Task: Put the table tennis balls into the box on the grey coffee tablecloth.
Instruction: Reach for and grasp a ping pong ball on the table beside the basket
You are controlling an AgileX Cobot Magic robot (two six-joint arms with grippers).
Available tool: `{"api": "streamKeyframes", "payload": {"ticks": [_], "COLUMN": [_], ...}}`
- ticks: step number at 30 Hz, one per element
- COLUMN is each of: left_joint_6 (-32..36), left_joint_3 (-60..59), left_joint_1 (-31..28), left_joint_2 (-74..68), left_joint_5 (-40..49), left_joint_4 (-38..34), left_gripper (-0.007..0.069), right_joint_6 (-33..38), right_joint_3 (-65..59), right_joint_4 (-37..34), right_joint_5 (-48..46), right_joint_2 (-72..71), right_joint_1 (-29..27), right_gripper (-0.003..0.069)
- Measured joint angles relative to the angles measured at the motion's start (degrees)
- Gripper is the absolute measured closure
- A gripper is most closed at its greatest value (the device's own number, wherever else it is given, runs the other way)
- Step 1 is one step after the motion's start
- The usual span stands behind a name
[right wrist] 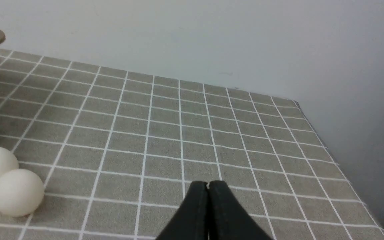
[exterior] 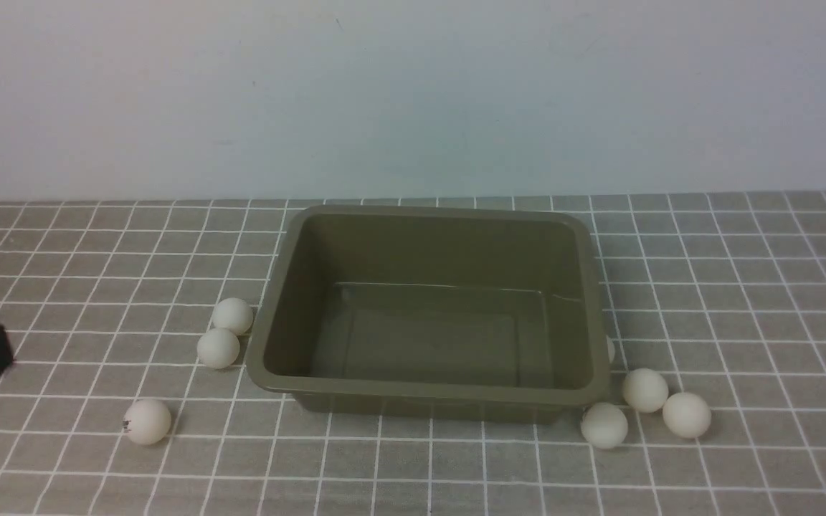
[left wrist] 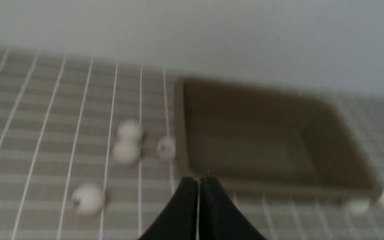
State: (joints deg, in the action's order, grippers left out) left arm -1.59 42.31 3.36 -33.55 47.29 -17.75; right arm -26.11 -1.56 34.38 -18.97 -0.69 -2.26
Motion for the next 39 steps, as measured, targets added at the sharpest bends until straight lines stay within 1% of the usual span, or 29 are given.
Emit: {"api": "streamKeyframes", "payload": {"ticks": [1,3,4,5,6,9,14,21,22,24,25,26,27,28,29,31,32,33,34,35,36,37,38,39], "left_joint_6": [0.9,2.2,3.1,3.5,4.3,5.2,5.3,5.5,5.5,5.6,5.6,5.6,5.6,5.6,5.6,5.3,4.9,4.8,4.4,4.0,3.5,3.4,2.8,2.8], "left_joint_3": [2.6,4.5,5.0,5.2,5.4,5.6,6.1,7.3,7.3,7.3,7.3,7.4,7.4,7.4,7.4,7.5,7.5,7.5,7.6,7.6,7.6,7.6,7.6,7.6], "left_joint_1": [0.0,0.0,0.0,0.0,0.0,0.0,0.0,0.0,0.0,0.0,0.0,0.0,0.0,0.0,0.0,0.0,0.0,0.0,0.0,0.0,0.0,0.0,0.0,0.0], "left_joint_2": [-7.0,-14.3,-19.5,-21.5,-25.4,-33.2,-42.3,-48.0,-49.0,-50.5,-50.7,-52.1,-52.9,-53.4,-54.1,-55.7,-56.4,-56.5,-57.5,-58.0,-58.7,-59.1,-59.7,-59.9], "left_joint_5": [4.8,8.3,8.7,8.8,8.4,6.2,1.6,-5.2,-6.0,-6.8,-6.9,-7.4,-7.7,-8.1,-8.5,-9.8,-10.5,-10.7,-11.7,-12.3,-13.1,-13.3,-13.6,-13.6], "left_joint_4": [1.8,3.5,4.3,4.8,5.4,6.9,8.3,13.1,13.6,14.0,14.0,14.0,14.0,14.1,14.1,14.1,14.1,14.1,14.1,14.1,14.2,14.3,14.5,14.5], "left_gripper": [0.0629,0.0629,0.0629,0.0629,0.0629,0.0629,0.0629,0.062,0.0605,0.0556,0.0545,0.0489,0.0448,0.0412,0.0384,0.029,0.0245,0.0228,0.0175,0.0143,0.0111,0.0099,0.0083,0.0081], "right_joint_6": [-1.7,-4.0,-5.6,-6.2,-7.4,-8.9,-9.1,-7.7,-7.9,-11.1,-11.6,-17.3,-21.5,-23.3,-28.1,-36.9,-41.6,-43.5,-51.0,-55.1,-60.6,-65.5,-73.4,-76.1], "right_joint_3": [0.0,0.0,0.0,0.0,0.0,0.0,0.0,0.0,0.0,0.0,0.0,0.0,0.0,0.0,0.0,0.7,1.9,2.5,5.8,7.8,11.1,12.8,16.4,17.6], "right_joint_4": [-0.2,-0.3,-0.4,-0.4,-0.4,-0.2,0.7,5.4,5.7,5.0,4.7,2.5,1.3,0.9,0.5,1.8,4.0,5.2,12.0,16.5,24.4,28.8,38.3,41.7], "right_joint_5": [3.3,8.0,12.2,13.4,17.2,23.3,28.0,29.4,30.2,33.5,34.2,37.3,39.2,40.1,41.1,40.7,40.0,39.8,39.1,39.1,39.4,40.0,41.8,42.6], "right_joint_2": [0.0,0.0,0.0,0.0,0.0,0.0,0.0,0.0,0.0,0.0,0.0,0.0,0.0,0.0,0.1,1.7,3.2,3.9,7.3,9.4,12.9,14.2,19.0,19.8], "right_joint_1": [0.0,0.0,0.0,0.0,0.0,0.0,0.0,0.0,0.0,0.0,0.0,0.0,0.0,0.0,0.0,0.0,0.0,0.0,0.0,0.0,0.0,0.0,0.0,0.0], "right_gripper": [0.0673,0.0673,0.0673,0.0673,0.0673,0.0673,0.0673,0.0673,0.0673,0.0673,0.0673,0.0673,0.0673,0.0673,0.0673,0.0673,0.0673,0.0673,0.0673,0.0673,0.0673,0.0673,0.0673,0.0673]}}
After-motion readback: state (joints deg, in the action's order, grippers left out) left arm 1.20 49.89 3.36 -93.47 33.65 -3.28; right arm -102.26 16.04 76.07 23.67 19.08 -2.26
